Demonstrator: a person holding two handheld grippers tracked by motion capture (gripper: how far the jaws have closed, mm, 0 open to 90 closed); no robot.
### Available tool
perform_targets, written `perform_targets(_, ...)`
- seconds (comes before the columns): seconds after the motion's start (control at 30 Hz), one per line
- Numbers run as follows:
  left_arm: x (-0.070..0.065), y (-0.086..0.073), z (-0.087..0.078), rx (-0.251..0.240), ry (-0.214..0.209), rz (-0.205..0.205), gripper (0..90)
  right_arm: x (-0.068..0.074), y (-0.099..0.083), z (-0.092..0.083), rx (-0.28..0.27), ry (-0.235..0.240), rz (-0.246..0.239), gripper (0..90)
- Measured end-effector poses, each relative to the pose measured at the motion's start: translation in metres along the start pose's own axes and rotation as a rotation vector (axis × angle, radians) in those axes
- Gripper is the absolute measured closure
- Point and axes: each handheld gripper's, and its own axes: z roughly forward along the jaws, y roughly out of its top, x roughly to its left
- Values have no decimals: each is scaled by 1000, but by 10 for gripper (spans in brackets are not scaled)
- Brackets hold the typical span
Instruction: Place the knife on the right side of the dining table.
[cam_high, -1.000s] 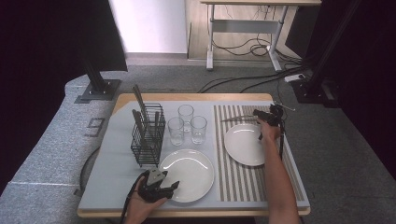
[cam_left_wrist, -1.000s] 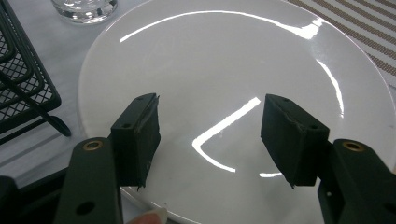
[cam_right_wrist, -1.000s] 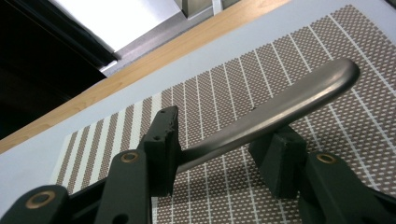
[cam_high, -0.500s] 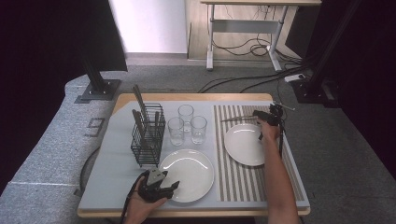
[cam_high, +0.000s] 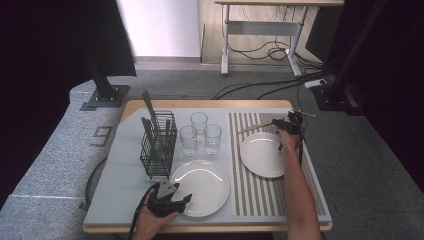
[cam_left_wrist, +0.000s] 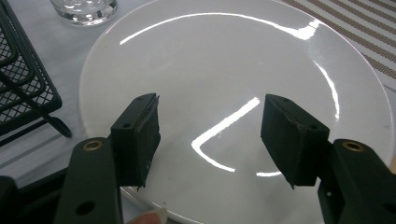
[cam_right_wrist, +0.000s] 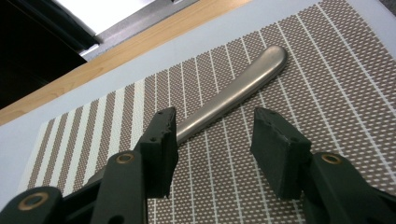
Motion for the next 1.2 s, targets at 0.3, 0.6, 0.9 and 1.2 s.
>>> perform_targets(0.3, -1, 0, 0, -1, 0, 1, 373, 3, 5, -8, -35, 26, -45, 475)
perform_targets(0.6, 1, 1, -2, -8, 2, -1, 373, 10, 5, -10, -38, 41, -74, 476)
perform_targets(0.9, 3, 0, -5, -14, 7, -7, 373, 25, 7, -3, -6, 39, -103, 464)
perform_targets(1.2, 6, 0, -8, -21, 8, -15, 373, 36, 6, 8, -10, 41, -129, 462)
